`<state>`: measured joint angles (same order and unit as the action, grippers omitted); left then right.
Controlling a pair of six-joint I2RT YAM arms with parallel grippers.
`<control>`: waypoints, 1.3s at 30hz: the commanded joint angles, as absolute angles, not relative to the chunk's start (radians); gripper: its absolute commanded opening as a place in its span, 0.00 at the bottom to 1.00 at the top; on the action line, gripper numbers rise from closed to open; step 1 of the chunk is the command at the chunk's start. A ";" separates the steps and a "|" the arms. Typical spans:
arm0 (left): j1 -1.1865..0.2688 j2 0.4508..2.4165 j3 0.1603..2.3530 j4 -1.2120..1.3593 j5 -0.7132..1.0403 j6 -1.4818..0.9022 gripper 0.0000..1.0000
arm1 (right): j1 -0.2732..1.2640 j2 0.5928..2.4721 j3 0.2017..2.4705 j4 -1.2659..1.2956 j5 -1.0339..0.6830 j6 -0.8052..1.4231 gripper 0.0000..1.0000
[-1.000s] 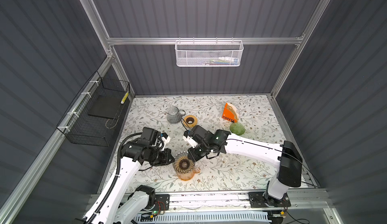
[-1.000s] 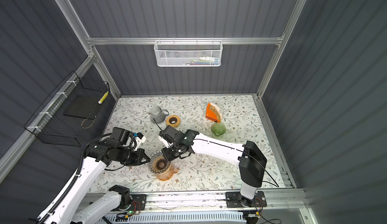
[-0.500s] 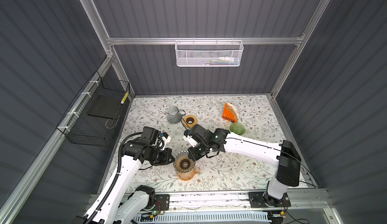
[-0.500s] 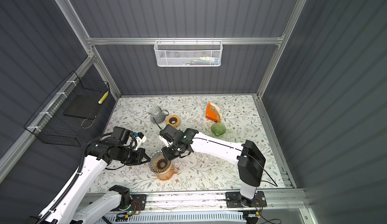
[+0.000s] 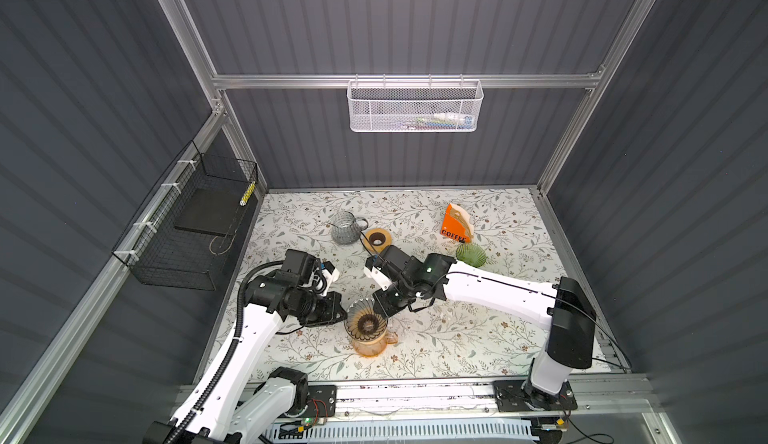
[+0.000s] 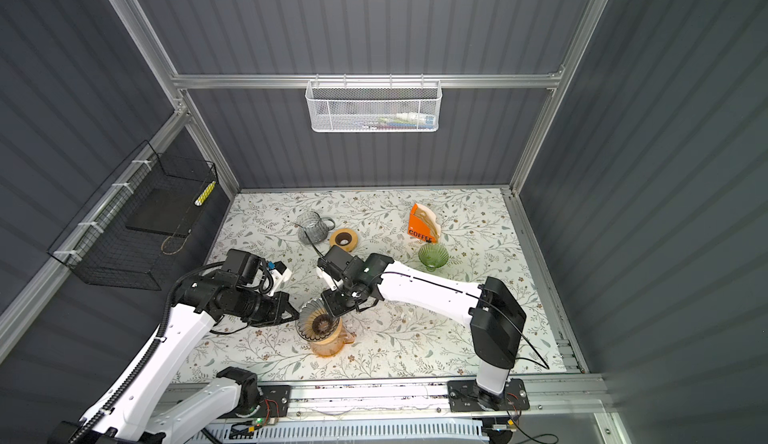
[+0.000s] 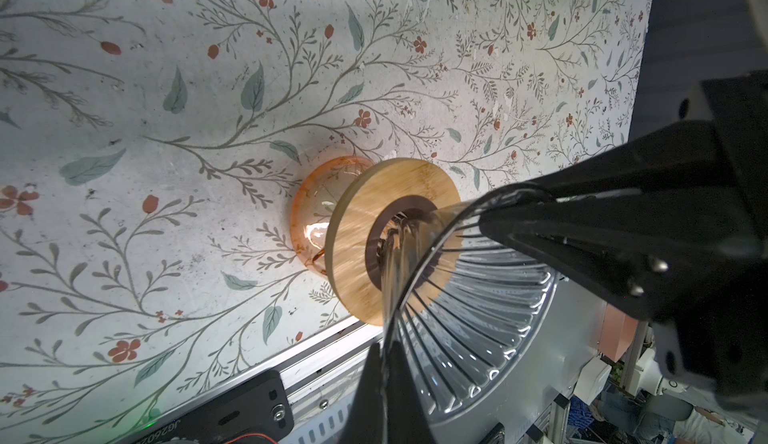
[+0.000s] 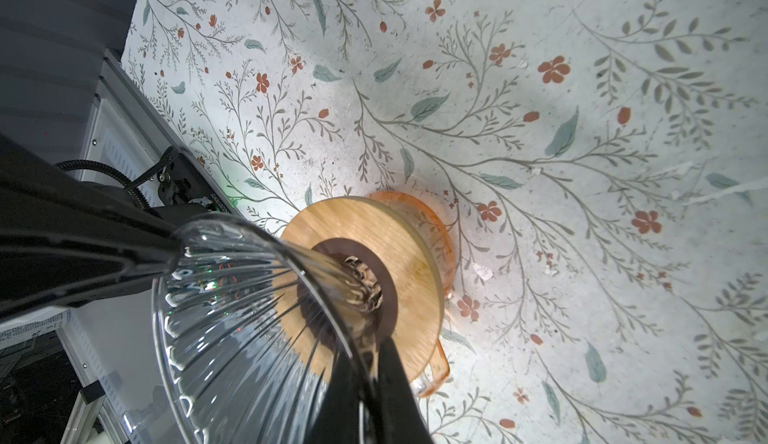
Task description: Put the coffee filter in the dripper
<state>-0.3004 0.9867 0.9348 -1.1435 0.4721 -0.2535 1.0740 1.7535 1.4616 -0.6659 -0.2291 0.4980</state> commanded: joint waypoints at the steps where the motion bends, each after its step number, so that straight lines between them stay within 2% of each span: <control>1: -0.308 1.025 0.902 -1.174 0.426 -0.247 0.05 | 1.075 1.800 1.424 -0.624 -0.181 0.510 0.00; 23: -0.311 1.081 0.898 -1.157 0.402 -0.258 0.02 | 1.076 1.790 1.265 -0.435 -0.107 0.552 0.00; 39: -0.321 1.108 0.904 -1.126 0.397 -0.293 0.02 | 1.032 1.770 1.286 -0.446 -0.045 0.512 0.00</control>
<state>-0.3008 1.0489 0.9508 -1.1160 0.4572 -0.2668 1.0512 1.7054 1.3205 -0.4782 -0.2131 0.5713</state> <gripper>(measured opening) 0.050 0.093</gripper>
